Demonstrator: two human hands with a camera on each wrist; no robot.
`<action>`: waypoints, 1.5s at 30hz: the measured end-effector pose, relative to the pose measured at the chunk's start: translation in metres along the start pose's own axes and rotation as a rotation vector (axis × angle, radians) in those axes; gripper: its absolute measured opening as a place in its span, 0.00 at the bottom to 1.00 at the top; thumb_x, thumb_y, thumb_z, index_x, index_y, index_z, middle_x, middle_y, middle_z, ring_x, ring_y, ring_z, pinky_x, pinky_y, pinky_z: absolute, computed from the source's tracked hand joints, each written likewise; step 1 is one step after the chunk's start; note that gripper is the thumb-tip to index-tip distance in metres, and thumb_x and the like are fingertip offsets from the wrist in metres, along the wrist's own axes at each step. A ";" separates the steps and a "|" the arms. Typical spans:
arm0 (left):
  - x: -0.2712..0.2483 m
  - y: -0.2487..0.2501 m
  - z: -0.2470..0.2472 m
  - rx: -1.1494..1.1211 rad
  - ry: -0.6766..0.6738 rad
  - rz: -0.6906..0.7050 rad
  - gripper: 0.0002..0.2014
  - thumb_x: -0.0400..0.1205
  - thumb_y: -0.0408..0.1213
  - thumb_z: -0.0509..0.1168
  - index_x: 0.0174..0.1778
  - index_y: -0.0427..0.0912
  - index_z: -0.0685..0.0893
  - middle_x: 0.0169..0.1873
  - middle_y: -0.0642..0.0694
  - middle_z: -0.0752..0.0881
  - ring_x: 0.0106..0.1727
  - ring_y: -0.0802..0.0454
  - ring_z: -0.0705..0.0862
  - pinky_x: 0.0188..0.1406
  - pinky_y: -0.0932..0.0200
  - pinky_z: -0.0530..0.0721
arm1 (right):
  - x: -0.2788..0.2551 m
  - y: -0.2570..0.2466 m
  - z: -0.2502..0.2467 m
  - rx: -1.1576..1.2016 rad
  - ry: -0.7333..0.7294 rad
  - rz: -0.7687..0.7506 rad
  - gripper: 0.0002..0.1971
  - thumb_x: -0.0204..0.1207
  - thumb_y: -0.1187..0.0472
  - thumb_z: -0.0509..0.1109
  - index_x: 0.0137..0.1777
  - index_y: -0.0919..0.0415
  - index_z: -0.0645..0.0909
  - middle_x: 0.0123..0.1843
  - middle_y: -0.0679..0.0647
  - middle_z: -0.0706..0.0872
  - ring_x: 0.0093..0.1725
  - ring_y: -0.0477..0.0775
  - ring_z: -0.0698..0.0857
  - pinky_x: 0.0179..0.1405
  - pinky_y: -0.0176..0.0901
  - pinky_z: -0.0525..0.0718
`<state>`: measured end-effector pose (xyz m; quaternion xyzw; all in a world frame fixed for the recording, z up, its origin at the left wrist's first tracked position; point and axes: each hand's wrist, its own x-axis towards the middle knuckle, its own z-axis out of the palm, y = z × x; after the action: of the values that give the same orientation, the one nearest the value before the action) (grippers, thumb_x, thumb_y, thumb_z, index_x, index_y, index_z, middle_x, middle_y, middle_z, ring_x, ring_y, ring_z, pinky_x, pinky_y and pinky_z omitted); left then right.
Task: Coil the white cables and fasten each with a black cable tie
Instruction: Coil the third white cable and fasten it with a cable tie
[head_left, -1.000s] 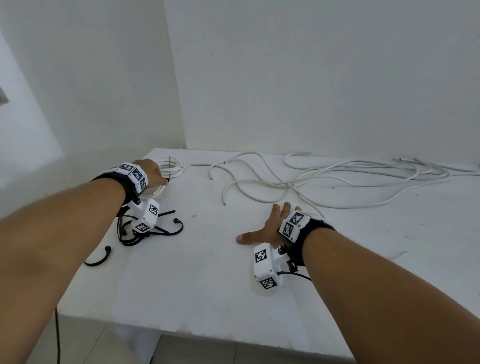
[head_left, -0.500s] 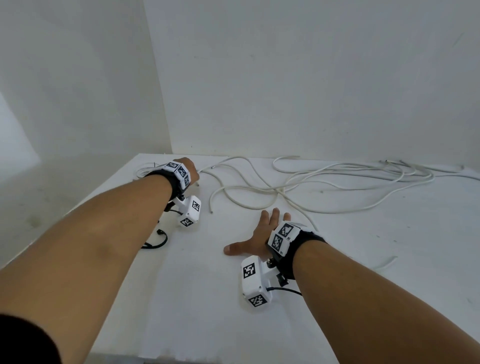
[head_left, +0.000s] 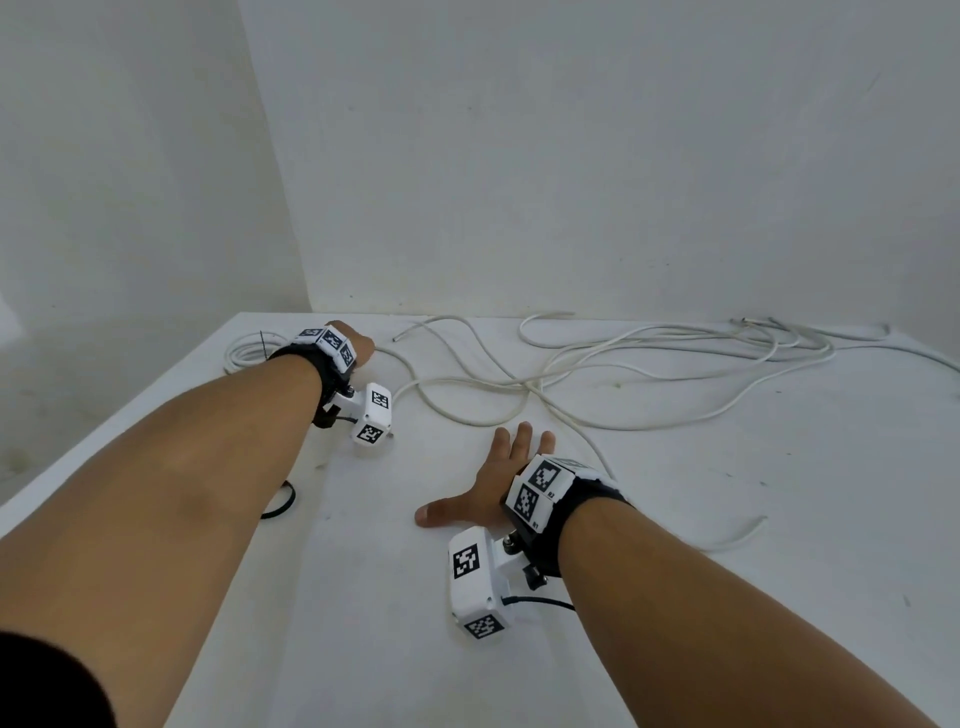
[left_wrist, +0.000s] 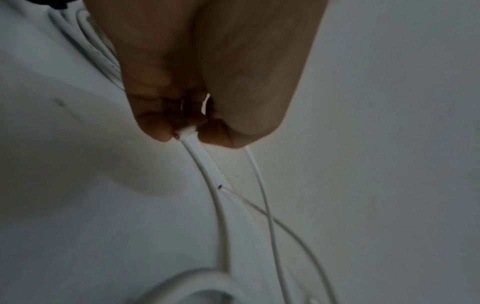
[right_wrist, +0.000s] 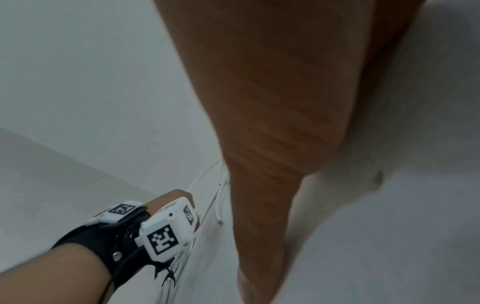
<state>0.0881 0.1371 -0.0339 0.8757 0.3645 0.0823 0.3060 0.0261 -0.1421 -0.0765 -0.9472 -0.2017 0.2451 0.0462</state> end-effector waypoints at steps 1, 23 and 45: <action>-0.003 0.004 -0.004 -0.129 -0.018 -0.004 0.17 0.87 0.33 0.58 0.30 0.43 0.67 0.31 0.45 0.72 0.29 0.52 0.73 0.31 0.64 0.76 | -0.001 0.000 0.001 0.000 0.002 -0.001 0.79 0.46 0.12 0.64 0.84 0.58 0.26 0.86 0.60 0.25 0.83 0.70 0.26 0.81 0.75 0.41; -0.234 0.017 -0.037 -1.018 -0.550 0.340 0.18 0.90 0.40 0.49 0.33 0.46 0.70 0.19 0.55 0.61 0.17 0.60 0.55 0.18 0.63 0.50 | -0.054 0.013 -0.041 0.696 0.778 -0.377 0.11 0.81 0.60 0.67 0.61 0.60 0.84 0.62 0.57 0.86 0.60 0.57 0.86 0.60 0.43 0.81; -0.320 0.053 -0.063 -1.371 -0.732 0.640 0.18 0.89 0.43 0.51 0.32 0.45 0.67 0.22 0.52 0.63 0.22 0.56 0.60 0.25 0.61 0.58 | -0.090 0.046 -0.036 0.766 0.782 -0.749 0.11 0.81 0.56 0.72 0.41 0.63 0.84 0.26 0.43 0.76 0.25 0.40 0.71 0.30 0.35 0.70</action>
<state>-0.1345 -0.0823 0.0735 0.5286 -0.1545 0.0791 0.8310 -0.0117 -0.2198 -0.0136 -0.7487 -0.3844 -0.0948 0.5317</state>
